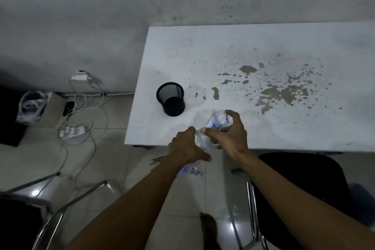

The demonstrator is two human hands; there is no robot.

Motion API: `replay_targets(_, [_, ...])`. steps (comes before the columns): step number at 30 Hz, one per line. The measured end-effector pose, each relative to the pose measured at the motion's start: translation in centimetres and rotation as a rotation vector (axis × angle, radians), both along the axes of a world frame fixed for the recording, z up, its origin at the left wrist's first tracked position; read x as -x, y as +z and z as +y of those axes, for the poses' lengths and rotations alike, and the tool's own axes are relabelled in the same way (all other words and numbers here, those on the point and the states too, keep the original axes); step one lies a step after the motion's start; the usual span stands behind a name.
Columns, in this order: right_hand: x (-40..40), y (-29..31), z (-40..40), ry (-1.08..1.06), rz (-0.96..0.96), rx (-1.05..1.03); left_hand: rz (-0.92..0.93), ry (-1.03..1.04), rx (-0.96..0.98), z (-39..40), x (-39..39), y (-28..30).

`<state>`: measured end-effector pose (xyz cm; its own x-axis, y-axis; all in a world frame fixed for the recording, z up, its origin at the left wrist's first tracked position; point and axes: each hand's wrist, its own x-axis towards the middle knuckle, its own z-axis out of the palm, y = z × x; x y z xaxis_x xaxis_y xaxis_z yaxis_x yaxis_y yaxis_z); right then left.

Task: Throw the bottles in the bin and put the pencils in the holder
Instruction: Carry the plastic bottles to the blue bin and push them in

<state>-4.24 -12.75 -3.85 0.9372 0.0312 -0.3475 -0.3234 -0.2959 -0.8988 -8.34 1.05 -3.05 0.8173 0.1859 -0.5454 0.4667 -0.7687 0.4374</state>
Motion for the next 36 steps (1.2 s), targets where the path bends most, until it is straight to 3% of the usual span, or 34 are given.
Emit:
replay_targets(6, [6.4,-1.1,2.7,0.110,0.146,-0.027,-0.014,0.037,0.152,4.2,6.8,-0.6])
replay_targets(14, [11.6,-3.6,7.4,0.374,0.215,0.047,0.037,0.097,0.142,11.3,13.6,-4.4])
replay_targets(19, [14.1,-7.6,11.3,0.430,0.281,0.086,0.115,0.147,0.138,15.3,16.5,-9.1])
replay_targets(27, [14.3,-19.1,14.5,0.559,0.433,0.247,0.177,0.290,0.131,18.7,18.8,-20.0])
replay_targets(31, [12.8,-28.1,13.7,0.648,0.490,0.391,0.185,0.325,0.130,19.1,18.4,-27.4])
replay_targets(36, [11.1,-38.5,12.4,0.614,0.492,0.558,0.149,0.300,0.133,18.7,17.2,-36.1])
